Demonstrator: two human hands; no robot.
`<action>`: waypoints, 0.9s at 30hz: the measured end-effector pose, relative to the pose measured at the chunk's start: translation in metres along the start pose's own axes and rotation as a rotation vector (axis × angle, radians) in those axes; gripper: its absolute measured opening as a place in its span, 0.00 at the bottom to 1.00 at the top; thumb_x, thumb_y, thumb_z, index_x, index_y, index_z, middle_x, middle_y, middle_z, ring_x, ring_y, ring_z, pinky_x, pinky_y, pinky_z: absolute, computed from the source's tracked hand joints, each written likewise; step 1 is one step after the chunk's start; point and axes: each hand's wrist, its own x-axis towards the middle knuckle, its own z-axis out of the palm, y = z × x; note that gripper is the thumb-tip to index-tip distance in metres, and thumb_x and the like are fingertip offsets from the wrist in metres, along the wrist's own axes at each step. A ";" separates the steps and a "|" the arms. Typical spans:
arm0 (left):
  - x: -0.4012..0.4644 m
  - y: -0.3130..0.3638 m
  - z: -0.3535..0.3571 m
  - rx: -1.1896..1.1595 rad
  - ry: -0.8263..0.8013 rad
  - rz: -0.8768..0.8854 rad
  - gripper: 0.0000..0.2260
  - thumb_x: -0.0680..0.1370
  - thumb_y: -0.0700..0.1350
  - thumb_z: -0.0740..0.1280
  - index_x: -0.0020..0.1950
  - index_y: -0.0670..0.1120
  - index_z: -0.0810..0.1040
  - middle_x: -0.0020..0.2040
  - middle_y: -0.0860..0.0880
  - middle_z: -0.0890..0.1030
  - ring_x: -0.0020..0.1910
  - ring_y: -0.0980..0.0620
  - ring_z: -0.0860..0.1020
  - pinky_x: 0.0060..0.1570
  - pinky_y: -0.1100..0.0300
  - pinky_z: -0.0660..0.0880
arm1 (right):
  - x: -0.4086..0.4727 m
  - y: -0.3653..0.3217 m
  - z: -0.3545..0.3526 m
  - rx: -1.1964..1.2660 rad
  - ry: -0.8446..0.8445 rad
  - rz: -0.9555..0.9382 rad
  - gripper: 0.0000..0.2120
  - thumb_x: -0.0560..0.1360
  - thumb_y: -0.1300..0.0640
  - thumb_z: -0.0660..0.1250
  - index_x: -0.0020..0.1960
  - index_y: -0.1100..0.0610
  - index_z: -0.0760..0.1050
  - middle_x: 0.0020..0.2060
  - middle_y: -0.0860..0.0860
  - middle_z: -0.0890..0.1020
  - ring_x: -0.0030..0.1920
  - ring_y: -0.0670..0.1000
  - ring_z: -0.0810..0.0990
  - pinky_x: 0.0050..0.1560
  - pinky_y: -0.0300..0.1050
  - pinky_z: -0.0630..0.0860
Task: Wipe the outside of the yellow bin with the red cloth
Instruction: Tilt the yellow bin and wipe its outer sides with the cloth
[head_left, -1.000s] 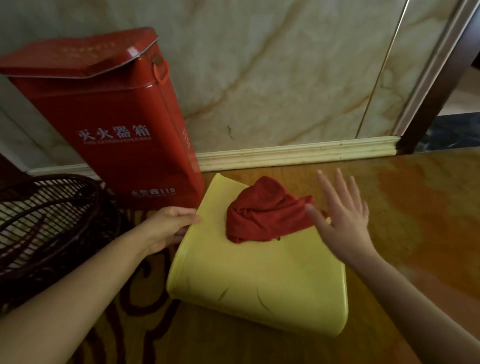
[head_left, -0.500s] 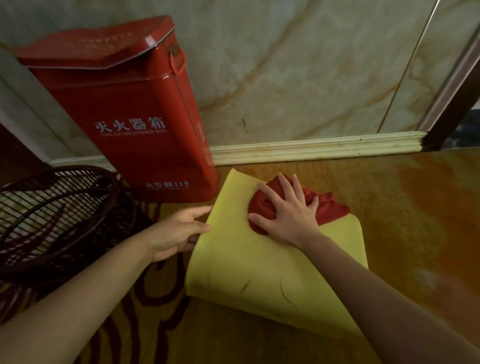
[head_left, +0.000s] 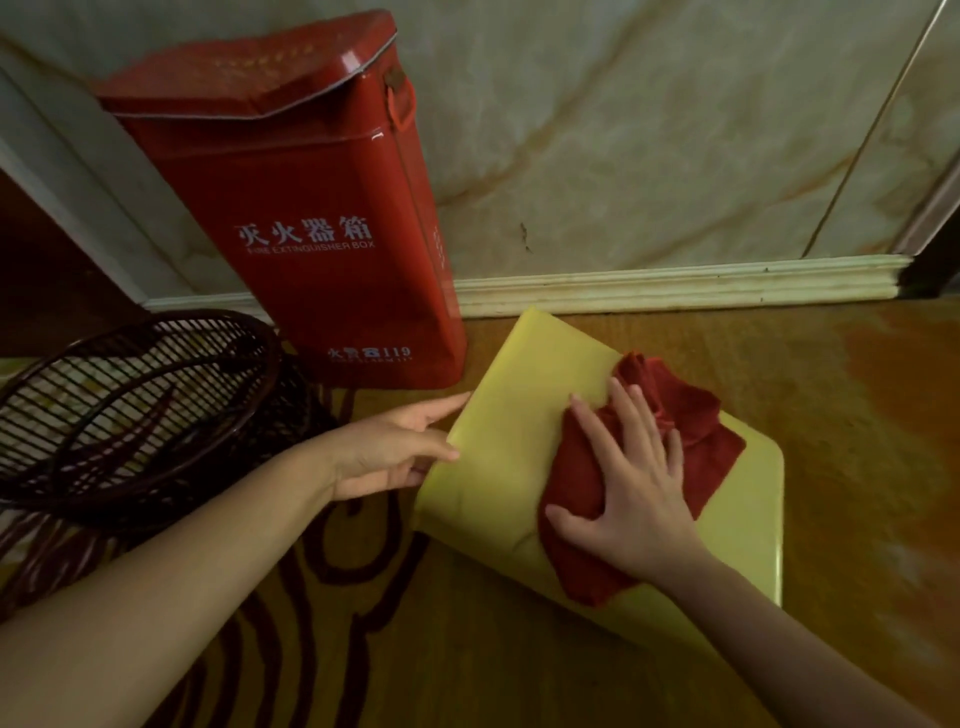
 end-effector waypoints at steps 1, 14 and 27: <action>-0.003 0.001 -0.003 0.063 -0.027 -0.006 0.28 0.75 0.35 0.64 0.70 0.56 0.63 0.57 0.46 0.83 0.55 0.50 0.80 0.49 0.61 0.78 | -0.001 0.007 0.000 0.000 0.013 0.046 0.45 0.62 0.30 0.60 0.70 0.31 0.37 0.77 0.49 0.45 0.75 0.49 0.35 0.70 0.67 0.41; -0.010 0.010 0.026 0.489 0.120 0.266 0.05 0.76 0.46 0.64 0.44 0.49 0.79 0.37 0.39 0.82 0.35 0.47 0.76 0.39 0.54 0.71 | -0.036 0.002 -0.016 0.165 0.188 0.298 0.36 0.66 0.38 0.61 0.72 0.47 0.61 0.74 0.59 0.59 0.74 0.58 0.54 0.71 0.59 0.53; 0.028 0.088 0.066 0.210 0.318 0.251 0.06 0.76 0.38 0.62 0.40 0.44 0.75 0.38 0.44 0.79 0.36 0.50 0.76 0.33 0.61 0.73 | -0.050 0.082 -0.058 0.012 0.190 -0.029 0.39 0.65 0.29 0.63 0.71 0.46 0.61 0.70 0.53 0.66 0.72 0.50 0.59 0.67 0.62 0.64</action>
